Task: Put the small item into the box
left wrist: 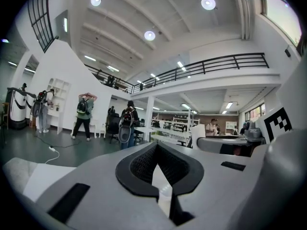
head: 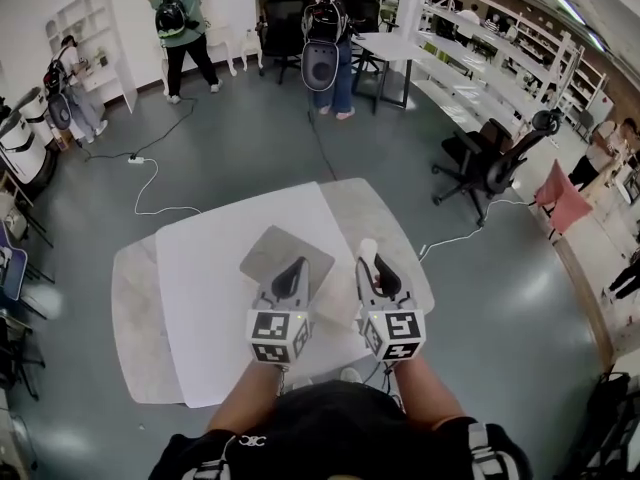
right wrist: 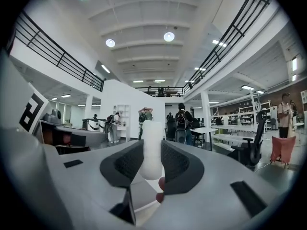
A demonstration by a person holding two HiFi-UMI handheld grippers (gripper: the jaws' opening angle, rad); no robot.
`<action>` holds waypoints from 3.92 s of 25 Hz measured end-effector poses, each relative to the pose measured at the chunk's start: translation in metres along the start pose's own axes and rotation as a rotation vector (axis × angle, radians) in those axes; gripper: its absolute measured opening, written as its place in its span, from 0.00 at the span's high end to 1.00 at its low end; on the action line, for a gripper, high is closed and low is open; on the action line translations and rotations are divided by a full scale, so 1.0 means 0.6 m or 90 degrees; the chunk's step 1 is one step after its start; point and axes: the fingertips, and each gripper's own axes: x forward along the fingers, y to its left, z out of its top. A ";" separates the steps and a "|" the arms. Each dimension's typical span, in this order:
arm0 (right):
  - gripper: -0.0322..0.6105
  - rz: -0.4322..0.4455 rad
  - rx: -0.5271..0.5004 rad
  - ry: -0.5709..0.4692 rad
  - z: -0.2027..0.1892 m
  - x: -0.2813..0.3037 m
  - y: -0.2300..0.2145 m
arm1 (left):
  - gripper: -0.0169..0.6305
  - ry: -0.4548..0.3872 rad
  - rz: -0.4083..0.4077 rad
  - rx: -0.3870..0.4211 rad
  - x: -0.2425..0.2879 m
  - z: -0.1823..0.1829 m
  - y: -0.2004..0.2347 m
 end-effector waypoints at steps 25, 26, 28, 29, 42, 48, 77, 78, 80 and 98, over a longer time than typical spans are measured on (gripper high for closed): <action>0.78 0.176 -0.109 0.270 -0.264 0.082 0.009 | 0.97 0.023 0.154 -0.022 -0.031 -0.040 0.008; 0.78 0.177 -0.125 0.286 -0.284 0.083 0.005 | 0.97 0.025 0.157 -0.023 -0.032 -0.043 0.008; 0.78 0.176 -0.158 0.313 -0.319 0.085 -0.005 | 0.97 0.026 0.164 -0.022 -0.034 -0.046 0.007; 0.78 0.175 -0.179 0.325 -0.335 0.087 -0.009 | 0.97 0.027 0.167 -0.022 -0.036 -0.046 0.009; 0.78 0.189 -0.415 0.516 -0.507 0.097 -0.062 | 0.97 0.040 0.186 -0.025 -0.050 -0.062 0.027; 0.78 0.193 -0.427 0.506 -0.517 0.100 -0.067 | 0.97 0.044 0.186 -0.022 -0.048 -0.062 0.019; 0.93 0.009 -0.055 0.081 -0.137 0.087 -0.121 | 0.97 0.044 0.075 -0.001 0.048 -0.036 -0.004; 0.93 -0.004 -0.050 0.060 -0.116 0.083 -0.126 | 0.97 0.042 0.070 0.001 0.052 -0.035 -0.005; 0.93 -0.026 -0.039 0.018 -0.075 0.072 -0.135 | 0.97 0.039 0.060 0.006 0.060 -0.032 -0.008; 0.93 -0.067 0.008 -0.081 0.022 0.001 -0.179 | 0.97 0.037 0.021 0.016 0.099 -0.025 -0.059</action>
